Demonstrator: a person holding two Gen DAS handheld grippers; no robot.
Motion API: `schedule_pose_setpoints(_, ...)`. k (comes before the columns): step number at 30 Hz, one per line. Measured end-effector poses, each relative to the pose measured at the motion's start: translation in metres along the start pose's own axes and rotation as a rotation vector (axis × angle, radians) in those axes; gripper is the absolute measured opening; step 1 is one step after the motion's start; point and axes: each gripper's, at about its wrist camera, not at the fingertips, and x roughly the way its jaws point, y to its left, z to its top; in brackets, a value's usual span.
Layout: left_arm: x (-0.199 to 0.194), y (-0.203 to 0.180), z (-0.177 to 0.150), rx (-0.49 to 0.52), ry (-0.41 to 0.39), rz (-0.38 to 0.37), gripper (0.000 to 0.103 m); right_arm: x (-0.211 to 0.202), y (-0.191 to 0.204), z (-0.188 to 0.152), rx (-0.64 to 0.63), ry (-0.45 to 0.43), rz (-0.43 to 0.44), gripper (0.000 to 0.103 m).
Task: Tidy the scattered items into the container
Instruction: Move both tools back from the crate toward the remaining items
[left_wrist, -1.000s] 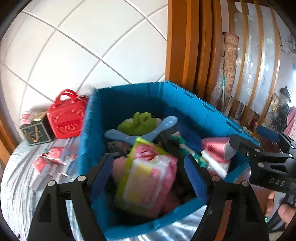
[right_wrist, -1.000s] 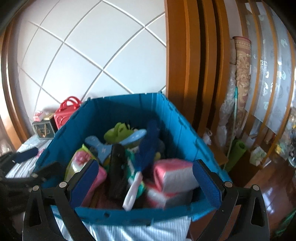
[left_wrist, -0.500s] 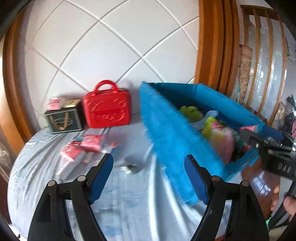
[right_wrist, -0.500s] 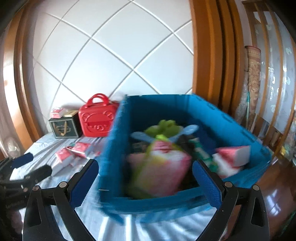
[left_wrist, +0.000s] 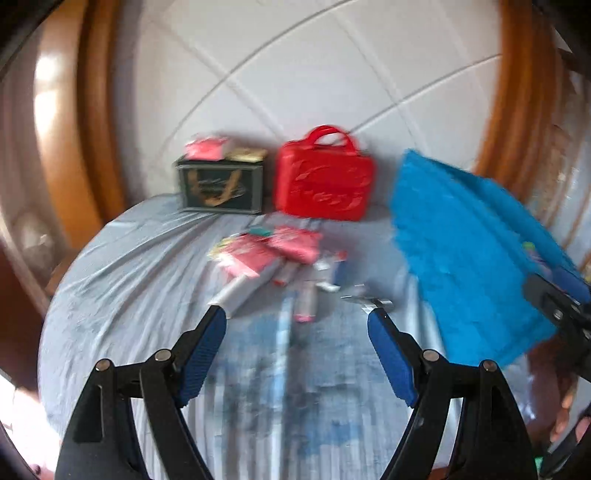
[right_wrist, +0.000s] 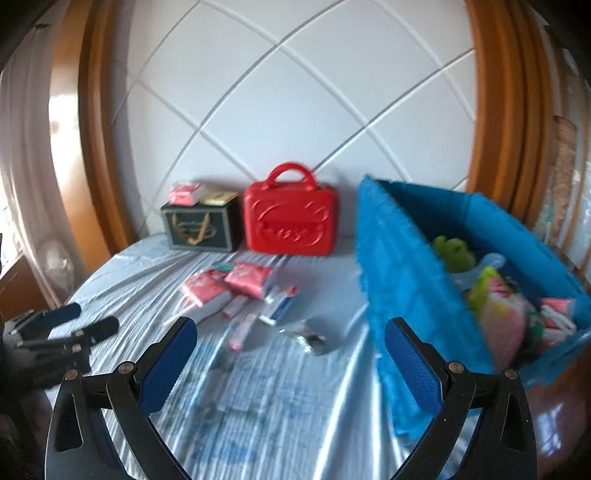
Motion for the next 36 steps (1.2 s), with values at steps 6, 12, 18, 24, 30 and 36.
schedule_pose_setpoints(6,0.032,0.046,0.001,-0.063,0.015,0.088,0.079,0.051,0.007,-0.016,0.004,0.101,0.080,0.103)
schedule_pose_setpoints(12,0.100,0.063,-0.004,-0.031,0.060,0.187,0.079,0.135,-0.008,-0.038,0.026,0.236,0.119,0.103)
schedule_pose_setpoints(18,0.176,0.070,-0.016,-0.021,0.146,0.197,0.079,0.209,-0.003,-0.055,0.051,0.314,0.131,0.100)
schedule_pose_setpoints(24,0.245,0.080,-0.016,0.051,0.214,0.140,0.079,0.266,0.025,-0.060,0.090,0.373,0.176,0.090)
schedule_pose_setpoints(30,0.316,0.098,-0.016,0.108,0.267,0.082,0.079,0.331,0.057,-0.071,0.148,0.446,0.120,0.090)
schedule_pose_setpoints(36,0.365,0.111,-0.026,0.095,0.331,-0.005,0.079,0.388,0.077,-0.087,0.196,0.487,0.029,0.090)
